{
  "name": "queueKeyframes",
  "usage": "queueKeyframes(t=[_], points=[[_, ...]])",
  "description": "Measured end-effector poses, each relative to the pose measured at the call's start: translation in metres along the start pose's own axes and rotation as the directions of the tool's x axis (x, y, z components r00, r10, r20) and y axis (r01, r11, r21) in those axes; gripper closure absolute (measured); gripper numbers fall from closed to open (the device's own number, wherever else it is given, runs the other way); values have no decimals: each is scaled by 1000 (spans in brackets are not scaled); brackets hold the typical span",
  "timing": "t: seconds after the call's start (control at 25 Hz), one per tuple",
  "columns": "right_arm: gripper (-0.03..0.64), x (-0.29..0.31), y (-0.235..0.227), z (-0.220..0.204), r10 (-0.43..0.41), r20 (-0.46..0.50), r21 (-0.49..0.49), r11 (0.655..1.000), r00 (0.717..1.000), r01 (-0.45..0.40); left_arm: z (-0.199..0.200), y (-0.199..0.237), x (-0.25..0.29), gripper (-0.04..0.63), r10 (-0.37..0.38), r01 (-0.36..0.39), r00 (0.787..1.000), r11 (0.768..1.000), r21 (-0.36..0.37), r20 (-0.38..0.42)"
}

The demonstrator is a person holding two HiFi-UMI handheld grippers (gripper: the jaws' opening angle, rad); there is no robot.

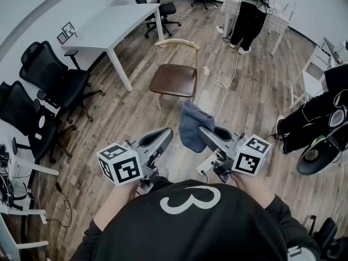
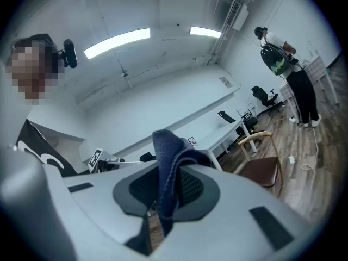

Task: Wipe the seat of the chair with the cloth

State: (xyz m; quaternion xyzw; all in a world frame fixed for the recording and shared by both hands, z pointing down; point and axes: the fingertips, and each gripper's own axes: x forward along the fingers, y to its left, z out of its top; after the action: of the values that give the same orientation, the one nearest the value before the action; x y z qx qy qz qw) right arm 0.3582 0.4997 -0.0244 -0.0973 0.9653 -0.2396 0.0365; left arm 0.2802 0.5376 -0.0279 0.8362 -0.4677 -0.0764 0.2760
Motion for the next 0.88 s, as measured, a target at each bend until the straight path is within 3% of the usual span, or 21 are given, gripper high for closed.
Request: queueKeyframes(t=[0.52,0.88], points=[[565,21,-32,-12,-15,-17,37,999,1000,16,-3,36,18,581,-14,13,1000,999,-40,-19],[563,90,-75,-13,-26,-70,62,998,997,30,20,117,34,581,-53,50,998,993,-104,-27]])
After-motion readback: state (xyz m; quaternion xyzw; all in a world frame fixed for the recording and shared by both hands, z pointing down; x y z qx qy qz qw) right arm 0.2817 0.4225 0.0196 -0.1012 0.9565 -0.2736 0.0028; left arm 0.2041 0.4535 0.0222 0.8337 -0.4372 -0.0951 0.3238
